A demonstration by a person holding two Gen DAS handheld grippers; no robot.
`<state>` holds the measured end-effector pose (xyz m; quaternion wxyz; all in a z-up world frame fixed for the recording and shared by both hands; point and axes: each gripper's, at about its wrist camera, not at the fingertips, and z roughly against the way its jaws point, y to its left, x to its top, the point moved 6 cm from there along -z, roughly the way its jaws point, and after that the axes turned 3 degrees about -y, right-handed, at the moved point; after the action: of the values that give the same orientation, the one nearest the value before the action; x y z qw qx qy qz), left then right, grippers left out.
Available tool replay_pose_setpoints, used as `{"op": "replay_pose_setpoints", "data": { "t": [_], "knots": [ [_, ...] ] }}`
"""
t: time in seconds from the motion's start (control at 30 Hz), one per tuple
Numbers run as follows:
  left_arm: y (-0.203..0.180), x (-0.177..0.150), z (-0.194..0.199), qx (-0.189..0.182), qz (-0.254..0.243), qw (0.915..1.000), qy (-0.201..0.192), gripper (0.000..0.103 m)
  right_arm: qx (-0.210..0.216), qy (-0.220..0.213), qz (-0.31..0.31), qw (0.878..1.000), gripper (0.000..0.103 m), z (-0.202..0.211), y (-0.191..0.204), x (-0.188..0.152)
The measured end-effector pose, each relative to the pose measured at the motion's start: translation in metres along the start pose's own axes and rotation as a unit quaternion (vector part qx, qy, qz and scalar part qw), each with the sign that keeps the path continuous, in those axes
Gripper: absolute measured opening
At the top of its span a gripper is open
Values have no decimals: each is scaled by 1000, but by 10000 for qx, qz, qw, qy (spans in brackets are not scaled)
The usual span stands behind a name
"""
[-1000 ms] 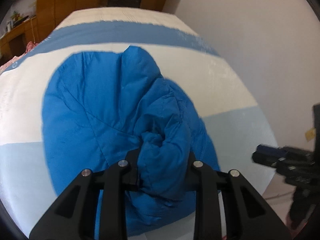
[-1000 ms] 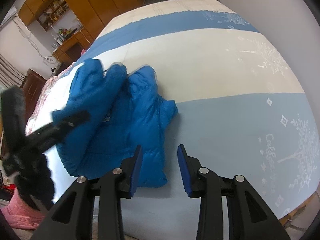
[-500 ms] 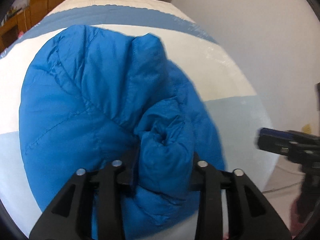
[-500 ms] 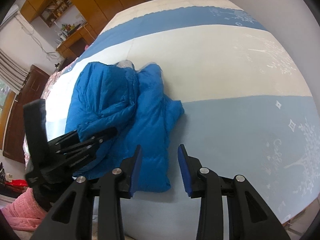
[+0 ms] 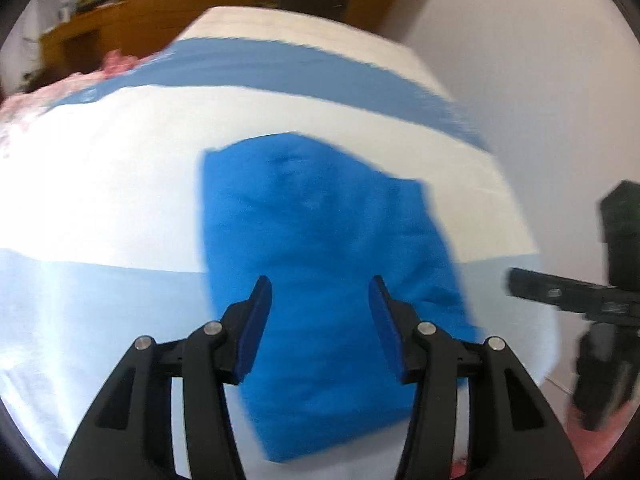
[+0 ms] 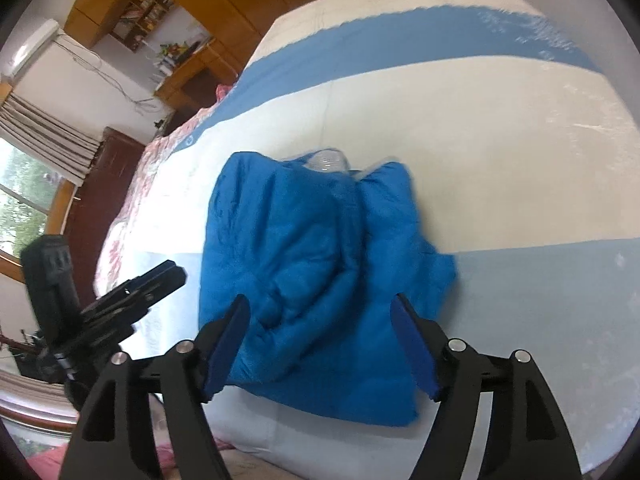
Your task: Fold large clothes
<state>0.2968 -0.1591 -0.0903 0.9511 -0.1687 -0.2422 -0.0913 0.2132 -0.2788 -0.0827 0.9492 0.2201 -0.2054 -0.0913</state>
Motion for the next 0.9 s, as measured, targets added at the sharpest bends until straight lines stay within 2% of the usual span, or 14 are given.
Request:
{"op": "replay_pose_setpoints", "data": {
  "t": [0.17,0.3,0.53,0.63,0.7,0.8,0.9],
  "knots": [
    [26,5,-14,249,138,9996,84,49,88,514,-210,9984,74,-39,0,10],
    [32,3,-18,276,195,9994,95,49,108,811,-420,9958,74,-68,-8,14],
    [45,13,-26,516,233,9984,73,49,133,1140,-227,9931,73,-100,4,15],
    [47,14,-25,571,239,9981,64,49,120,1139,-127,9933,65,-107,7,20],
    [49,15,-26,616,262,9977,61,50,190,1104,-67,9937,50,-108,11,22],
    [50,14,-26,684,270,9973,47,50,203,1034,89,9944,34,-105,19,23],
    [51,14,-27,703,284,9971,39,50,191,944,295,9949,23,-99,28,23]
  ]
}}
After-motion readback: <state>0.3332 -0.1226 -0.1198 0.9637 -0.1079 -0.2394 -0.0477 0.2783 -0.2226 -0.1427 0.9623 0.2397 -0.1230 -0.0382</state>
